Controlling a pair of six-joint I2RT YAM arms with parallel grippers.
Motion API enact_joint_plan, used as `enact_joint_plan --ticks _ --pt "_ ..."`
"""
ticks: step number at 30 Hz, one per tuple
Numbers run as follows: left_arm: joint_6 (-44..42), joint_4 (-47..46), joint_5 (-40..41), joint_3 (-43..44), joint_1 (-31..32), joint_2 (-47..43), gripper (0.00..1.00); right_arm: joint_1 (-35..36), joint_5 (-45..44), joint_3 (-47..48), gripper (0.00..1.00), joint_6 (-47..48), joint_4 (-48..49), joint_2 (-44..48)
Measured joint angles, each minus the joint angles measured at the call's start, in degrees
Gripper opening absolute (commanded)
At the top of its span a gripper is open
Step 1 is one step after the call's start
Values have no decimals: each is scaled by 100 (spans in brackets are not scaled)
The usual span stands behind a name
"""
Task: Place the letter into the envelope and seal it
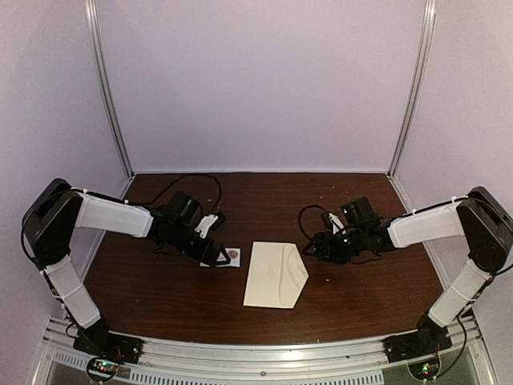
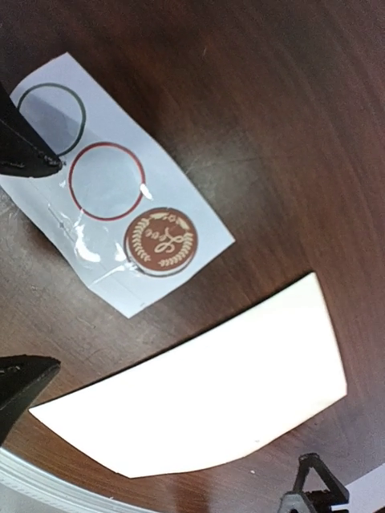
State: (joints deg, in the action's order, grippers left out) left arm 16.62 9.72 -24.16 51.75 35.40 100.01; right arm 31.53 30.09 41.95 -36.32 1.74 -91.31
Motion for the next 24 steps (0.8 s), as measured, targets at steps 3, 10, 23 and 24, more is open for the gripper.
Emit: enact_joint_plan --ticks 3,10,23,24 --pt "116 66 269 131 76 -232 77 -28 35 9 70 44 26 -155" --pt "721 -442 560 511 927 -549 54 -42 275 330 63 195 70 -660" --pt "1530 -1781 166 590 1740 787 33 -44 756 901 57 278 308 -1329" --pt "1572 -1906 122 590 1786 896 33 -42 811 931 57 275 321 -1364"
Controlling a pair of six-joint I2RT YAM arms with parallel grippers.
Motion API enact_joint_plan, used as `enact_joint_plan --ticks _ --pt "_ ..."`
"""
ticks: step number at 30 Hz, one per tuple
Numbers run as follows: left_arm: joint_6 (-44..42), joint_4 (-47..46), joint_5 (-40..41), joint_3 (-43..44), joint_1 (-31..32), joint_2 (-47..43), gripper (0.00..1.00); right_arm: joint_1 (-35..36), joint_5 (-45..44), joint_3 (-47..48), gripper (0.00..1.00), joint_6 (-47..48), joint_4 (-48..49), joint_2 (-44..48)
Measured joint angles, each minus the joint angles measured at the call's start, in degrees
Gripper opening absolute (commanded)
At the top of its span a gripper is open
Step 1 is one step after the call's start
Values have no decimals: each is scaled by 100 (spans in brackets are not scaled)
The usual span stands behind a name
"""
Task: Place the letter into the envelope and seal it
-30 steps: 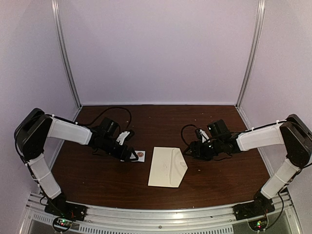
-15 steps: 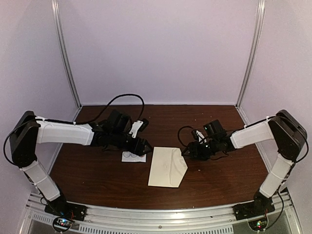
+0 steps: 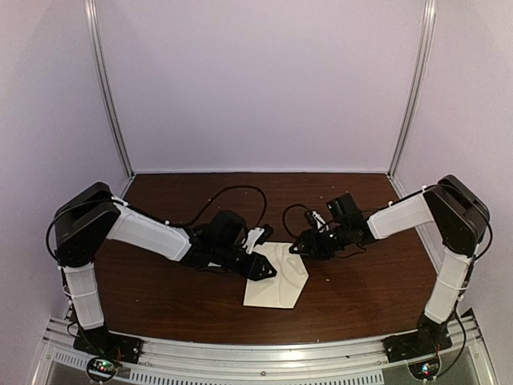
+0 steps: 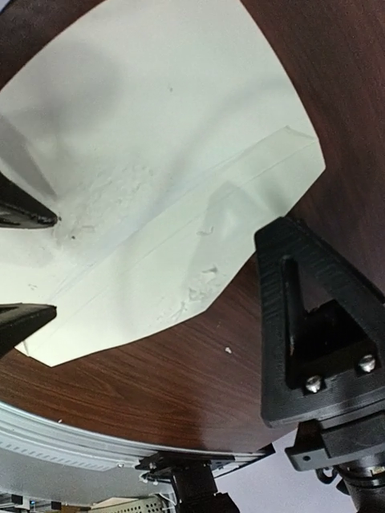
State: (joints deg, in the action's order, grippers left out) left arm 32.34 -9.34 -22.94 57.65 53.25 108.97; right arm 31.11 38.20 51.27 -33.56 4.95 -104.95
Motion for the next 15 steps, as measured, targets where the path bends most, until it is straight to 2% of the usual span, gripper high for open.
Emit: enact_joint_plan --ticks 6,15 --pt "168 -374 -46 0 155 483 31 0 317 17 56 -22 39 -72" --pt "299 -483 28 -26 153 516 30 -39 577 -31 56 -157 140 -26"
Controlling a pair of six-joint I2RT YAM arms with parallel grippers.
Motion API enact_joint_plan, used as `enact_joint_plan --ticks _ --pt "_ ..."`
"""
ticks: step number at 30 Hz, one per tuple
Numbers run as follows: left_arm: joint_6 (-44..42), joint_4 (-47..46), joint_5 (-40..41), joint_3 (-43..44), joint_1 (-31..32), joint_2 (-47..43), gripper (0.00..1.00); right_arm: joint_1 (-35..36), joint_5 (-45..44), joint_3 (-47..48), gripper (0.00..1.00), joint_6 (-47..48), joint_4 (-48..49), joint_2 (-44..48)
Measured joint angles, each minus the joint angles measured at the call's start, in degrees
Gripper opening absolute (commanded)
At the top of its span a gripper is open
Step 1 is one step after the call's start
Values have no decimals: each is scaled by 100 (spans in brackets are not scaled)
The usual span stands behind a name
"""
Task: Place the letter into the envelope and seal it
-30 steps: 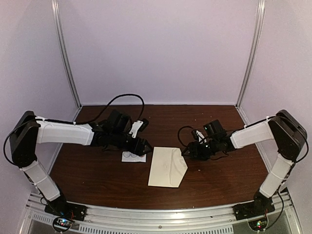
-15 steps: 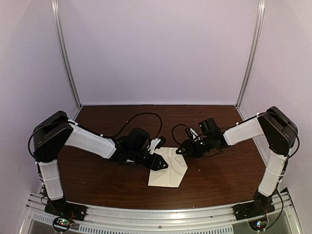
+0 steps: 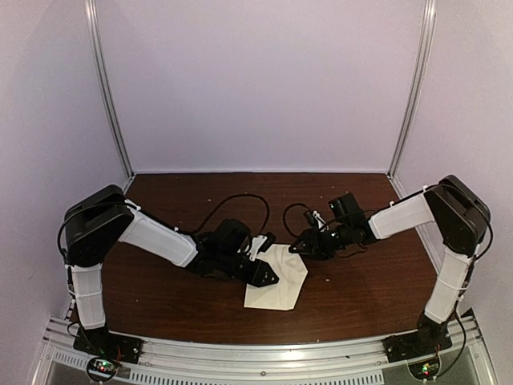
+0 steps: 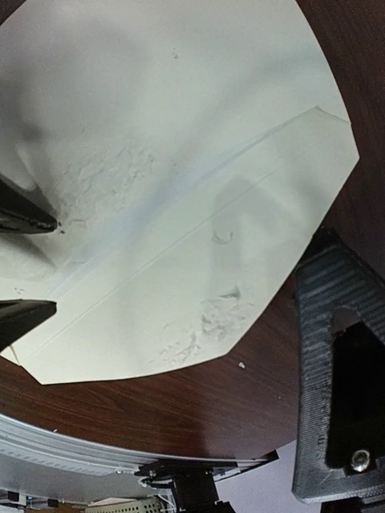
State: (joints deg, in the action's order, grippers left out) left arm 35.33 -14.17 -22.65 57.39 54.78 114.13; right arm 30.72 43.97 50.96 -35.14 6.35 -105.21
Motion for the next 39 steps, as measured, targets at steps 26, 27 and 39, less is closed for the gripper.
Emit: enact_joint_plan --ticks 26,27,39 --pt "249 -496 101 -323 2 -127 32 431 533 -144 60 -837 901 -11" --pt "245 -476 140 -380 2 -216 35 431 518 -140 60 -837 885 9" --pt "-55 949 1335 -977 -214 -2830 61 315 -149 435 66 -341 -249 1333"
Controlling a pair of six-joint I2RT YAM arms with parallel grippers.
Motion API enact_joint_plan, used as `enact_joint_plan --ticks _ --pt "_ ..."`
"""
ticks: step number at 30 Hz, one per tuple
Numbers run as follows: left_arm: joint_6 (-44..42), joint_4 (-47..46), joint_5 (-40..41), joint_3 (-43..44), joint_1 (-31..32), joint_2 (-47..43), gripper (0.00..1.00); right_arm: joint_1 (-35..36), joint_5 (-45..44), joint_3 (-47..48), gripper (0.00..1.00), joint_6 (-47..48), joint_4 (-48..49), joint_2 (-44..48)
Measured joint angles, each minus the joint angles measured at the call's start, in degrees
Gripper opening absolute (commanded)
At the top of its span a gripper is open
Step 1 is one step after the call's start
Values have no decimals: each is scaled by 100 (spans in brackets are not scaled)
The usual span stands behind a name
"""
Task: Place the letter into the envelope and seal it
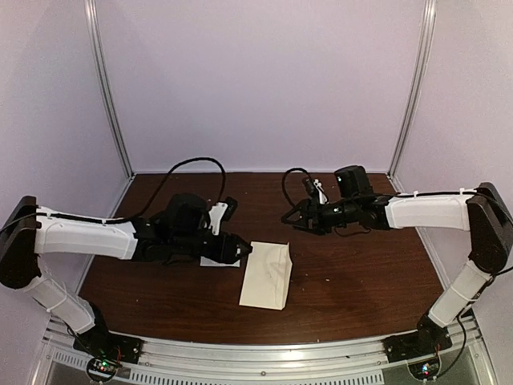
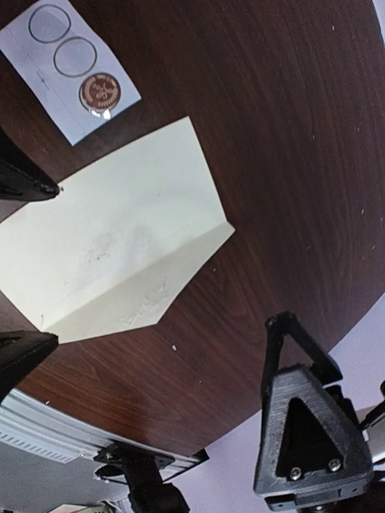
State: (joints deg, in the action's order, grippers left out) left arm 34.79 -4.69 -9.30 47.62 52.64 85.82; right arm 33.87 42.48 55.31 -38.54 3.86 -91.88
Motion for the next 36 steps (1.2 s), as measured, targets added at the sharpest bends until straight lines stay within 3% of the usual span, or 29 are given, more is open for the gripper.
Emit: enact_joint_plan --ticks 6,14,23,36 --pt "-11 614 107 -433 -1021 -540 70 70 -457 505 67 372 -658 -166" --pt "-144 997 -697 -533 -2232 -166 69 579 -807 1224 66 601 -1115 -986" --pt "-599 1423 -984 -232 -2295 841 65 1019 -907 1845 63 581 -1169 -1825" --pt "-680 1191 -1121 -63 -2297 1163 52 1272 -791 2127 58 271 -763 -2848"
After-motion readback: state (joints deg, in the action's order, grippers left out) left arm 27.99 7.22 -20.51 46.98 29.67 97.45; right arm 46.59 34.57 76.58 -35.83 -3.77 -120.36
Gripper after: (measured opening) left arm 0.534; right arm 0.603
